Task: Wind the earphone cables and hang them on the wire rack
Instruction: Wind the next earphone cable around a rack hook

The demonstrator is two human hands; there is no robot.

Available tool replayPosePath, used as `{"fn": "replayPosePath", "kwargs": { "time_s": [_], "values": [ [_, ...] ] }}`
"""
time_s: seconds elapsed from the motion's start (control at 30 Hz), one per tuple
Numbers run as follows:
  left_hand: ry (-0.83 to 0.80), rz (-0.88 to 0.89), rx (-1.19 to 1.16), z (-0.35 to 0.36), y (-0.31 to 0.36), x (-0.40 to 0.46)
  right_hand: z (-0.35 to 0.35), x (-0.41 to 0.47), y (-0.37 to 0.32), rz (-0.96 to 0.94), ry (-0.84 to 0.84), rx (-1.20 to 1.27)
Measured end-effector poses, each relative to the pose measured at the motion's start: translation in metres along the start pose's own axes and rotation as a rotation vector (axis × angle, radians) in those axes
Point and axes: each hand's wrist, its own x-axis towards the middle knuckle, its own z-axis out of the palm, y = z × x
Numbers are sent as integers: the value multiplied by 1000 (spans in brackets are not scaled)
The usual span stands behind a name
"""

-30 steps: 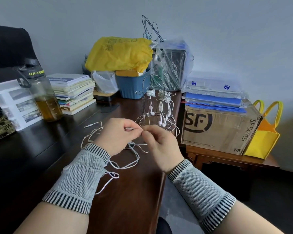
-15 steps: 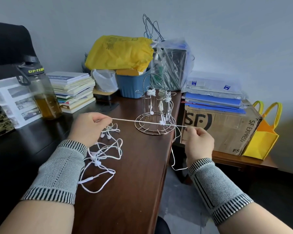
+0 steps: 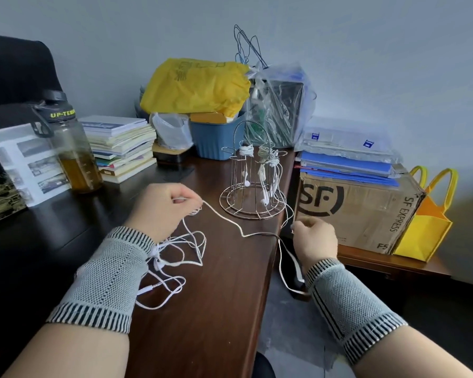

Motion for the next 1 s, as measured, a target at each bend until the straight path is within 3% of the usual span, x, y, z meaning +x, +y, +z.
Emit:
{"fn": "replayPosePath", "kwargs": {
  "time_s": [0.13,0.23,0.3,0.37,0.53,0.73,0.8,0.9,1.0],
  "values": [
    [-72,63,-37,9,7,1,-1,-24,-23,-375,117,54],
    [-107,120,-70,19,13,-3,12,-43,-44,-581,-160,186],
    [-123,157,-76,23,15,-4,21,-49,-53,-543,-392,197],
    [-143,166,-42,24,13,-3,25,-49,-54,-521,-437,201],
    [-55,27,25,6,5,0,15,-31,-47,-399,-180,361],
    [407,79,0,-14,6,9,3,-29,-49,-371,64,516],
    [344,67,62,-13,1,10,6,-27,-46,-340,75,476],
    [22,-80,109,-6,-17,11,11,-18,-37,-217,90,475],
    [7,-127,137,-5,-29,11,12,-11,-32,-135,132,505]
  ]
}}
